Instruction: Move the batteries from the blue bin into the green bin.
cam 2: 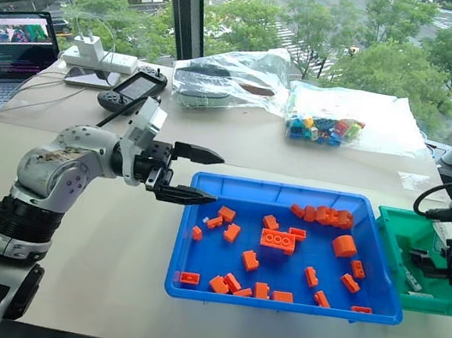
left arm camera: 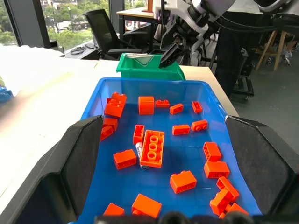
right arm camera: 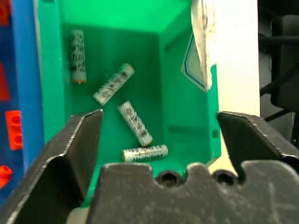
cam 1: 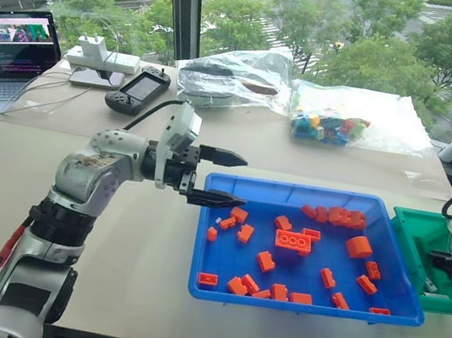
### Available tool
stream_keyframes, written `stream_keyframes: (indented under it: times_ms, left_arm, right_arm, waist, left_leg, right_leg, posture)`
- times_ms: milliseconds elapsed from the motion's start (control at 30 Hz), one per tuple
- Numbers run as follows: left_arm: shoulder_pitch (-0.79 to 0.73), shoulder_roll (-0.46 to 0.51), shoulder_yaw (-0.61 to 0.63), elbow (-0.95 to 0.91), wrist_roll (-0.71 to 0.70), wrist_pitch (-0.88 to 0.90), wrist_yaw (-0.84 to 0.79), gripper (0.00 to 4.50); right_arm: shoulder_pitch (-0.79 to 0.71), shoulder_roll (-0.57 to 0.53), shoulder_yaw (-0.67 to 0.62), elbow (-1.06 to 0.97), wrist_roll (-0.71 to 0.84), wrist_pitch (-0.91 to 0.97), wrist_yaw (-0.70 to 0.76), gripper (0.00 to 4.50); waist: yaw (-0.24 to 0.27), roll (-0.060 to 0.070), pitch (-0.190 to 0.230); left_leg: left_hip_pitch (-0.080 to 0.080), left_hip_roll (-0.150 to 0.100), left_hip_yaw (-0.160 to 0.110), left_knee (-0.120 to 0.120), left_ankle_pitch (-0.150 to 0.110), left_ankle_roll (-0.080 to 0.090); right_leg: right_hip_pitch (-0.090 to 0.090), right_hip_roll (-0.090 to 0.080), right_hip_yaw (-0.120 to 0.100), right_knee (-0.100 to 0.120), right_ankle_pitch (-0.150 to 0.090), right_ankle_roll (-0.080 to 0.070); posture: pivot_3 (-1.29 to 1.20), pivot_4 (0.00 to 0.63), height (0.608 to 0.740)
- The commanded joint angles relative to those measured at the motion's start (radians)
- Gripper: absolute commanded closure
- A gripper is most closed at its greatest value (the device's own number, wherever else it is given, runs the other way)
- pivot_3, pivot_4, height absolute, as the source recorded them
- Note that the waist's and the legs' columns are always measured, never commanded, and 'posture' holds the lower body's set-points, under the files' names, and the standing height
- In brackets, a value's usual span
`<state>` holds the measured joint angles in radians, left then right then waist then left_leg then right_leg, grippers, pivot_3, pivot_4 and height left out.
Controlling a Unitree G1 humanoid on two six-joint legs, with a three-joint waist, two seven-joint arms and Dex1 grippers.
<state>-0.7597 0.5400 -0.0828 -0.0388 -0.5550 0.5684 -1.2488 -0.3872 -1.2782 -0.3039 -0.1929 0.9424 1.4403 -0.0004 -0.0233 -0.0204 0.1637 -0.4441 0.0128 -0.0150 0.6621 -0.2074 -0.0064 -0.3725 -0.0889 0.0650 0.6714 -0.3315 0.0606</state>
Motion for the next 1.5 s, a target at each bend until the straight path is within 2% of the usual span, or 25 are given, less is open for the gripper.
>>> stream_keyframes:
  times_ms: [33,133,200,400,433,500,600,700,1033,1367,1467,1500]
  left_arm:
    - [-0.007,0.013,0.014,-0.022,-0.009,-0.014,-0.008,0.0]
    - [0.002,0.02,0.007,-0.025,0.001,-0.021,-0.01,0.0]
    - [0.007,0.023,0.005,-0.028,0.004,-0.023,-0.009,0.0]
    - [0.02,0.027,0.008,-0.03,0.013,-0.03,0.005,0.0]
    - [0.024,0.031,0.008,-0.033,0.011,-0.028,0.002,0.0]
    - [0.036,0.04,0.009,-0.041,0.01,-0.026,-0.003,0.0]
    - [0.048,0.049,0.006,-0.048,0.015,-0.029,-0.006,0.0]
    - [0.064,0.057,-0.011,-0.051,0.03,-0.042,-0.014,0.0]
    - [0.065,0.055,-0.024,-0.049,0.052,-0.07,-0.011,0.0]
    - [0.08,0.07,-0.017,-0.06,0.047,-0.063,-0.004,0.0]
    - [0.075,0.067,-0.019,-0.061,0.046,-0.06,-0.002,0.0]
    - [0.075,0.067,-0.019,-0.062,0.046,-0.06,-0.001,0.0]
  right_arm:
    - [-0.124,0.034,-0.01,-0.107,0.049,0.007,0.091,0.02]
    - [-0.182,0.082,0.058,-0.196,0.086,0.024,0.161,0.02]
    - [-0.178,0.108,0.136,-0.268,0.049,-0.039,0.208,0.02]
    - [-0.007,0.098,0.291,-0.389,-0.295,-0.501,0.373,0.02]
    - [-0.013,0.133,0.282,-0.364,-0.259,-0.456,0.377,0.02]
    - [-0.021,0.169,0.28,-0.336,-0.155,-0.406,0.493,0.02]
    - [-0.018,0.202,0.255,-0.327,-0.099,-0.402,0.584,0.02]
    - [-0.041,0.214,0.289,-0.307,-0.139,-0.41,0.611,0.02]
    - [-0.158,0.227,0.543,-0.131,-0.415,-0.577,0.837,0.02]
    - [-0.15,0.258,0.62,-0.074,-0.561,-0.683,0.971,0.02]
    - [-0.148,0.266,0.633,-0.055,-0.604,-0.705,0.988,0.74]
    - [-0.146,0.269,0.634,-0.048,-0.615,-0.713,0.993,1.1]
  waist:
    - [-0.002,0.0,0.0]
    - [-0.001,0.0,0.0]
    - [0.002,0.0,0.0]
    - [0.011,0.0,0.0]
    - [0.011,0.0,0.0]
    - [0.008,0.0,0.0]
    - [0.001,0.0,0.0]
    - [0.0,0.0,0.0]
    - [0.003,0.0,0.0]
    - [0.001,0.0,0.0]
    - [0.003,0.0,0.0]
    - [0.003,0.0,0.0]
  left_leg:
    - [0.001,0.0,0.0,0.0,0.0,0.0]
    - [0.001,0.0,-0.001,0.0,0.0,0.0]
    - [0.001,0.0,-0.001,0.0,0.0,0.0]
    - [-0.001,-0.001,-0.003,0.001,0.0,0.0]
    - [-0.001,-0.002,-0.003,0.001,0.0,0.0]
    - [-0.001,-0.002,-0.003,0.001,0.0,0.0]
    - [0.0,0.0,-0.003,0.002,0.0,0.0]
    - [0.0,0.0,-0.004,0.002,0.0,0.0]
    - [0.0,-0.001,-0.003,0.003,0.0,0.0]
    - [0.0,-0.001,-0.004,0.003,0.0,0.0]
    - [0.0,-0.001,-0.004,0.003,0.0,0.0]
    - [0.0,-0.001,-0.004,0.004,0.0,0.0]
  right_leg:
    - [0.0,0.0,0.0,0.001,0.0,0.0]
    - [0.0,0.001,0.0,0.001,0.0,0.0]
    - [0.001,0.0,-0.001,0.001,0.0,0.0]
    - [0.001,-0.001,-0.002,0.002,0.0,0.0]
    - [0.0,-0.002,-0.002,0.002,0.0,0.0]
    - [0.001,-0.002,-0.002,0.003,0.0,0.0]
    - [0.001,0.0,-0.002,0.002,0.0,0.0]
    - [0.001,0.0,-0.002,0.007,0.0,0.0]
    - [0.0,0.0,-0.002,0.007,0.0,0.0]
    - [0.0,0.0,-0.002,0.008,0.0,0.0]
    - [0.0,0.0,-0.003,0.008,0.0,0.0]
    - [0.0,0.0,-0.003,0.008,0.0,0.0]
  posture:
    - [0.0,0.15,0.732]
    - [0.0,0.15,0.732]
    - [0.0,0.15,0.732]
    - [0.0,0.15,0.732]
    - [0.0,0.15,0.732]
    - [0.0,0.15,0.732]
    - [0.0,0.15,0.732]
    - [0.0,0.15,0.732]
    - [0.0,0.15,0.732]
    - [0.0,0.15,0.732]
    - [0.0,0.15,0.732]
    - [0.0,0.15,0.732]
